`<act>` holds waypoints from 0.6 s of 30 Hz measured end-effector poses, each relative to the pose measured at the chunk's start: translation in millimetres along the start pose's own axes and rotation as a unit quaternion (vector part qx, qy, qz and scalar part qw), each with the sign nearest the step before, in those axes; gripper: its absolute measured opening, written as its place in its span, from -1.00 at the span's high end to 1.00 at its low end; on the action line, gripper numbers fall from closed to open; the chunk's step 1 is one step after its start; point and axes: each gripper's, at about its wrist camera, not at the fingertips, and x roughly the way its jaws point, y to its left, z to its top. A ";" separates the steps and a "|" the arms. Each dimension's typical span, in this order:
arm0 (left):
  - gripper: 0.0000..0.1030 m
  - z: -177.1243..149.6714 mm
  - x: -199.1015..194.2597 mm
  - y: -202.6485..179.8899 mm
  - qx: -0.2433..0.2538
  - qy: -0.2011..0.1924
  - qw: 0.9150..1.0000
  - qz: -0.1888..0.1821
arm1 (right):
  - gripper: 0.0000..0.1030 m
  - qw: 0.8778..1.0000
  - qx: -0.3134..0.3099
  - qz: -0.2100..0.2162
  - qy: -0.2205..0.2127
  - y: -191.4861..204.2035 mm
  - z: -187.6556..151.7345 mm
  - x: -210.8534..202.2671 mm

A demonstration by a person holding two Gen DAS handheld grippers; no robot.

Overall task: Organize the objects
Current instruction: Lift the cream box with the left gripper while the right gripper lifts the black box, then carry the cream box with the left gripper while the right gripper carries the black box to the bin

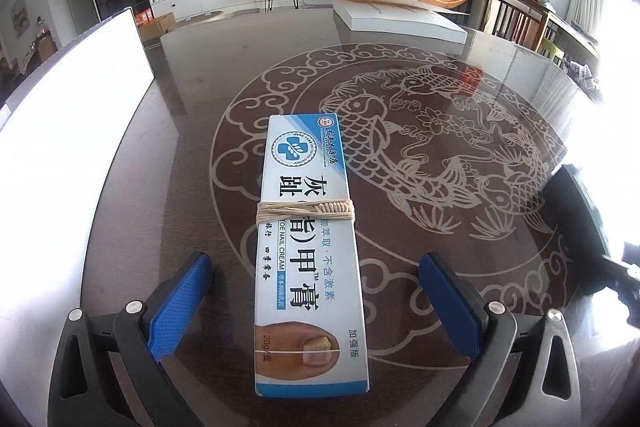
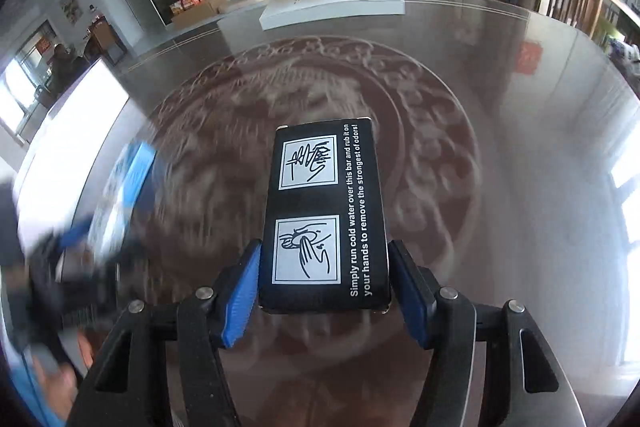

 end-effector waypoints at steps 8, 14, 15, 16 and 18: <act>-1.00 2.5 2.5 -0.9 0.005 0.001 1.000 -0.007 | -0.71 0.999 0.000 -0.043 0.030 -9.7 -4.5 -2.7; -1.00 23.2 7.5 13.2 -0.004 0.081 0.995 -0.065 | -0.94 0.996 -0.001 -0.042 0.077 -5.9 11.1 11.4; -1.00 26.2 8.8 13.3 -0.001 0.102 0.992 -0.072 | -0.94 0.996 -0.003 -0.046 0.083 -4.6 14.0 13.5; -1.00 32.4 10.8 11.9 0.006 0.123 0.990 -0.075 | -0.94 0.995 -0.004 -0.045 0.087 -4.7 17.4 15.0; -0.99 39.4 14.4 10.9 0.029 0.146 0.985 -0.092 | -0.73 0.996 -0.003 -0.039 0.080 -7.2 18.7 13.1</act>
